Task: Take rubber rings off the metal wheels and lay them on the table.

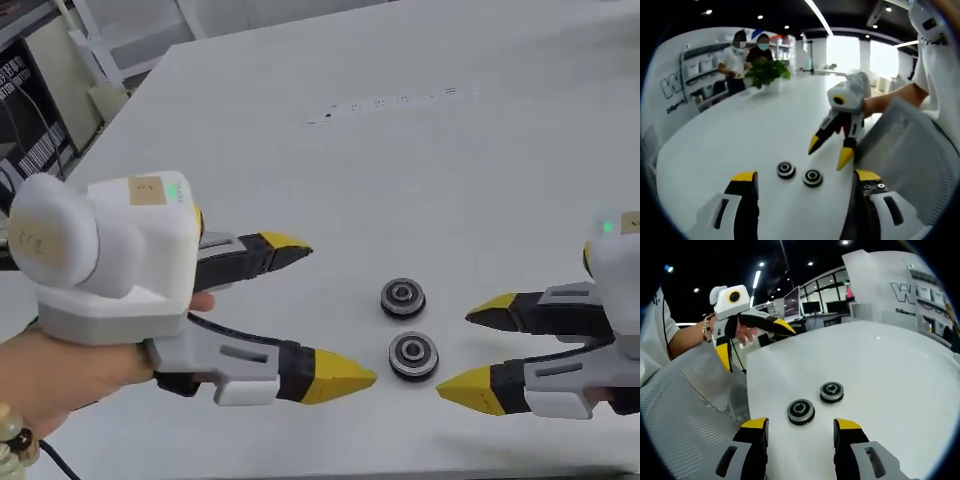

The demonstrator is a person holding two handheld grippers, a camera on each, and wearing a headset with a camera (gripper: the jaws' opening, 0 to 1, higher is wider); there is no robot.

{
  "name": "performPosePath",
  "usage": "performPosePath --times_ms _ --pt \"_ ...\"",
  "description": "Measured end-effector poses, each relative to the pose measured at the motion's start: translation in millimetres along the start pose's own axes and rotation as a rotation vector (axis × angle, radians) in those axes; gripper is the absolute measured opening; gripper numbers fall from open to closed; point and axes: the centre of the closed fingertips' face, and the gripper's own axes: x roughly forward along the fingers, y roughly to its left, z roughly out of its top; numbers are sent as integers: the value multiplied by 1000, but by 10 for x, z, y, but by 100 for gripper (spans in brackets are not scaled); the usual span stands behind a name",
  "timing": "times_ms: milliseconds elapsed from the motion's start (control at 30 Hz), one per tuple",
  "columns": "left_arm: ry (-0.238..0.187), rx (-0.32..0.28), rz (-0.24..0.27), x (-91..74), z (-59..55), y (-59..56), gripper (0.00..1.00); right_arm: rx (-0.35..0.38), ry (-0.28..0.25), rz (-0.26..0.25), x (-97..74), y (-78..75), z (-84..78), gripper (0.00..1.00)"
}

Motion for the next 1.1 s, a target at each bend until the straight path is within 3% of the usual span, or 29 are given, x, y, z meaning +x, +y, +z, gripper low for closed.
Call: performPosePath --times_ms 200,500,700,833,967,1100 --pt "-23 5 -22 139 56 -19 78 5 -12 45 44 45 9 47" --pt "-17 46 -70 376 19 -46 73 -20 -15 51 110 -10 34 42" --pt "-19 78 -94 525 -14 -65 63 -48 -2 70 189 -34 12 36" --pt "-4 92 -93 598 -95 -61 58 -94 18 90 253 -7 -24 33" --pt "-22 58 -71 659 -151 -44 50 -145 29 98 285 15 -46 30" --pt "-14 59 -78 713 -204 -69 42 -150 29 106 297 -8 -61 28"
